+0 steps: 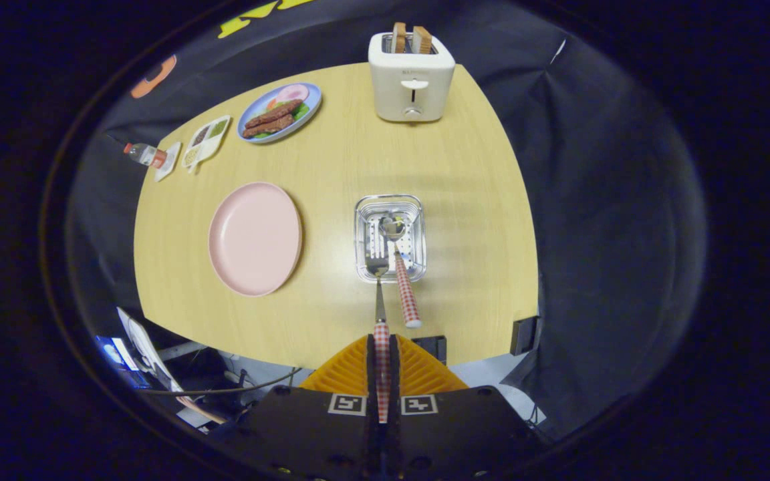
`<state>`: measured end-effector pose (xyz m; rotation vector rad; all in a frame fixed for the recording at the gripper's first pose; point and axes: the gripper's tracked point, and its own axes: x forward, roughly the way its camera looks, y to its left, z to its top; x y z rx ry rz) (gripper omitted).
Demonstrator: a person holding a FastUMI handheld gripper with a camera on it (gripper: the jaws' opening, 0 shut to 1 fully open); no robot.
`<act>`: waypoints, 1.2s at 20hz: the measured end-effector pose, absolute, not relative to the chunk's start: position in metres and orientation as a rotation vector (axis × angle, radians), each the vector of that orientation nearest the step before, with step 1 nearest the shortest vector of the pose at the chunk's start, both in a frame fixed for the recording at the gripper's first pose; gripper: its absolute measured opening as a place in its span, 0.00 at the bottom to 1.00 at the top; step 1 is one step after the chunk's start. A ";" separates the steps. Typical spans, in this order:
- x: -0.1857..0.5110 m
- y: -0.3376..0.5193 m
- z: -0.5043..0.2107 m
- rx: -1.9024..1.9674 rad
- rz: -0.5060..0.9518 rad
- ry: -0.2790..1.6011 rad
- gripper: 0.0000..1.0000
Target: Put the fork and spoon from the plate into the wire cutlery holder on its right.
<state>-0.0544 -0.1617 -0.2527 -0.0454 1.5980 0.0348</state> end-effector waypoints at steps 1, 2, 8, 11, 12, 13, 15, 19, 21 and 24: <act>-0.054 -0.161 -0.255 -0.036 0.037 1.618 0.04; -0.052 -0.159 -0.258 -0.024 0.035 1.639 0.04; -0.037 -0.157 -0.270 -0.045 0.034 1.722 0.06; -0.028 -0.156 -0.274 -0.079 0.039 1.759 0.06; -0.031 -0.156 -0.275 -0.088 0.041 1.788 0.06; -0.031 -0.156 -0.277 -0.098 0.049 1.814 0.06; -0.028 -0.160 -0.280 -0.118 0.042 1.855 0.06; -0.019 -0.160 -0.286 -0.152 0.056 1.883 0.06; -0.017 -0.157 -0.291 -0.145 0.062 1.907 0.09; -0.007 -0.156 -0.292 -0.156 0.059 1.882 0.10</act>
